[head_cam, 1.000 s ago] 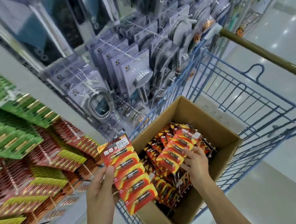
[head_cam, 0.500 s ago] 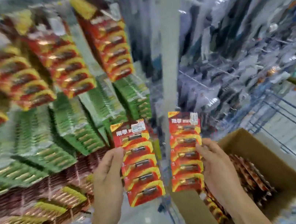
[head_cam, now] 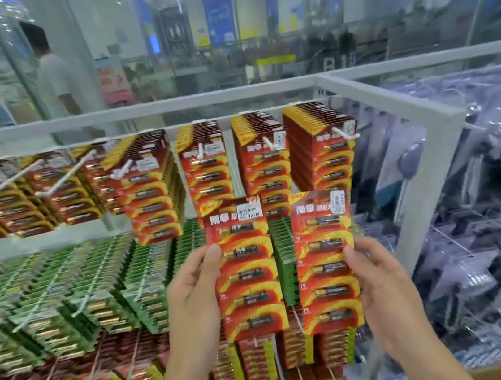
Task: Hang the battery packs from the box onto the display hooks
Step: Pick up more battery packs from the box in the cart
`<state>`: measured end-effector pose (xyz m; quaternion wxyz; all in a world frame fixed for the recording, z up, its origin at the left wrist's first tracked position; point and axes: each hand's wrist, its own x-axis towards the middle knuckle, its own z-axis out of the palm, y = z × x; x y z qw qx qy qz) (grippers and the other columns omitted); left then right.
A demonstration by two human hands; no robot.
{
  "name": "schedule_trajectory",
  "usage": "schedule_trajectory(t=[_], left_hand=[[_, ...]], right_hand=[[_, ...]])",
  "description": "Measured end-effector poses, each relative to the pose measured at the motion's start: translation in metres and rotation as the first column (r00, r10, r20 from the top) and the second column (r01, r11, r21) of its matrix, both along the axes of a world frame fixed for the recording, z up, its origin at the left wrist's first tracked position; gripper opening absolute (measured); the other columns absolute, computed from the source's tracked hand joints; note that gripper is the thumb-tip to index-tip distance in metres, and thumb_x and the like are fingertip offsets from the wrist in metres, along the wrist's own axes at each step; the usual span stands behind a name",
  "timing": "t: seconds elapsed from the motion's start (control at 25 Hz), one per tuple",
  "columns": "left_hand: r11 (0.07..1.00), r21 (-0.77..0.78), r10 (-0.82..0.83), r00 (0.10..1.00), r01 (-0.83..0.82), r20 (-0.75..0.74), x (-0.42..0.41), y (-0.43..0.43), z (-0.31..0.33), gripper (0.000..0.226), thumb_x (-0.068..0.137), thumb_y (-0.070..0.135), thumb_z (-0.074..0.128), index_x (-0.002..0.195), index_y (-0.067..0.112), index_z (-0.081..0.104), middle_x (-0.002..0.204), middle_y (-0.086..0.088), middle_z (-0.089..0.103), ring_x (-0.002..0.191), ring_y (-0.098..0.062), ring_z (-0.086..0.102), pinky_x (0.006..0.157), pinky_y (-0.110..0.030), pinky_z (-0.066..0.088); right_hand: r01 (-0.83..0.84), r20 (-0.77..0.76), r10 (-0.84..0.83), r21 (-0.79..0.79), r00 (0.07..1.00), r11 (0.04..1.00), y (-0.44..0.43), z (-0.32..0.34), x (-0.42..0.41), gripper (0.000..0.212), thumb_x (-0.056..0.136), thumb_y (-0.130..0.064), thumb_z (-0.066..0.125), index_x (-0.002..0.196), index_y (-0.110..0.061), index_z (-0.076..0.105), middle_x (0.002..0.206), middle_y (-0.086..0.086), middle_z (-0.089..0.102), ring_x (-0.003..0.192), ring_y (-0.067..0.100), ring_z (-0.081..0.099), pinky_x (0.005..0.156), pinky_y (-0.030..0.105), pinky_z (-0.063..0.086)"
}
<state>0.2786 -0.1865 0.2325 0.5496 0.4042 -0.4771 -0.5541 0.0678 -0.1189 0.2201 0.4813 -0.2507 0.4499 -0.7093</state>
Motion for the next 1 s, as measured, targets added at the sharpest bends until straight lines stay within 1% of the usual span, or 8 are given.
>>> schedule_trajectory(t=[0.24,0.4,0.56,0.68,0.76,0.8,0.88,1.0], left_hand=[[0.987,-0.13,0.086,0.995,-0.092,-0.052,0.014,-0.036,0.036,0.024,0.102,0.036,0.059,0.093,0.03,0.08,0.108,-0.015,0.078,0.102,-0.041,0.074,0.092,-0.065,0.057],[0.99,-0.11,0.079,0.994,-0.086,-0.069,0.013,-0.054,0.044,0.028,0.103,0.031,0.06,0.086,0.032,0.082,0.106,-0.012,0.078,0.103,-0.038,0.074,0.095,-0.066,0.055],[0.991,-0.114,0.06,0.998,-0.064,-0.034,0.011,-0.06,0.045,0.027,0.105,0.033,0.059,0.09,0.033,0.082,0.105,-0.009,0.079,0.102,-0.037,0.074,0.094,-0.064,0.056],[0.985,-0.147,0.089,0.996,-0.092,-0.026,0.006,-0.067,0.041,0.02,0.101,0.046,0.063,0.094,0.038,0.08,0.108,-0.004,0.079,0.106,-0.034,0.073,0.095,-0.061,0.056],[0.984,-0.138,0.114,0.993,-0.116,-0.023,0.003,-0.08,0.037,0.035,0.087,0.063,0.067,0.107,0.038,0.078,0.115,0.0,0.077,0.113,-0.032,0.07,0.1,-0.057,0.052],[0.986,-0.121,0.112,0.993,-0.114,-0.027,0.001,-0.089,0.035,0.04,0.084,0.066,0.067,0.11,0.037,0.078,0.114,-0.001,0.076,0.111,-0.033,0.068,0.099,-0.055,0.05],[0.987,-0.078,0.138,0.99,-0.138,0.0,-0.006,-0.109,0.037,0.028,0.094,0.056,0.064,0.104,0.035,0.078,0.102,-0.006,0.075,0.094,-0.033,0.069,0.089,-0.051,0.053],[0.981,0.0,0.191,0.981,-0.192,0.011,-0.017,-0.129,0.046,0.021,0.106,0.037,0.057,0.099,0.029,0.074,0.091,0.0,0.081,0.082,-0.028,0.079,0.073,-0.045,0.063]], right_hand=[[-0.001,0.025,0.001,0.008,1.0,1.0,-0.006,0.006,0.009,0.008,0.097,-0.011,0.06,0.102,-0.01,0.067,0.086,0.009,0.077,0.067,0.022,0.074,0.051,0.035,0.059],[0.043,0.034,-0.044,0.048,0.998,0.998,-0.005,0.001,0.011,0.018,0.096,-0.013,0.063,0.113,-0.009,0.068,0.096,0.013,0.078,0.074,0.027,0.076,0.067,0.042,0.058],[0.052,0.057,-0.056,0.057,0.997,0.997,-0.002,0.0,0.011,0.014,0.096,-0.01,0.061,0.108,-0.006,0.068,0.089,0.012,0.078,0.069,0.027,0.076,0.064,0.041,0.058],[0.063,0.056,-0.066,0.056,0.996,0.996,-0.002,0.0,0.011,0.017,0.094,-0.012,0.063,0.109,-0.005,0.067,0.091,0.014,0.077,0.07,0.028,0.076,0.063,0.042,0.058],[0.055,0.044,-0.057,0.036,0.997,0.998,-0.004,0.007,0.008,0.022,0.091,-0.015,0.064,0.111,-0.004,0.067,0.095,0.019,0.076,0.071,0.03,0.075,0.06,0.042,0.06],[0.058,0.023,-0.058,0.021,0.998,0.998,-0.005,0.013,0.005,0.025,0.091,-0.017,0.064,0.113,-0.004,0.067,0.098,0.02,0.076,0.072,0.03,0.074,0.06,0.042,0.06],[0.121,-0.016,-0.121,-0.018,0.993,0.993,-0.009,0.024,-0.004,0.023,0.097,-0.017,0.062,0.117,-0.006,0.067,0.099,0.018,0.076,0.075,0.028,0.075,0.061,0.041,0.062],[0.247,-0.095,-0.252,-0.062,0.963,0.967,-0.017,0.04,-0.024,0.018,0.102,-0.024,0.061,0.116,-0.016,0.07,0.109,0.01,0.077,0.092,0.029,0.076,0.079,0.049,0.061]])
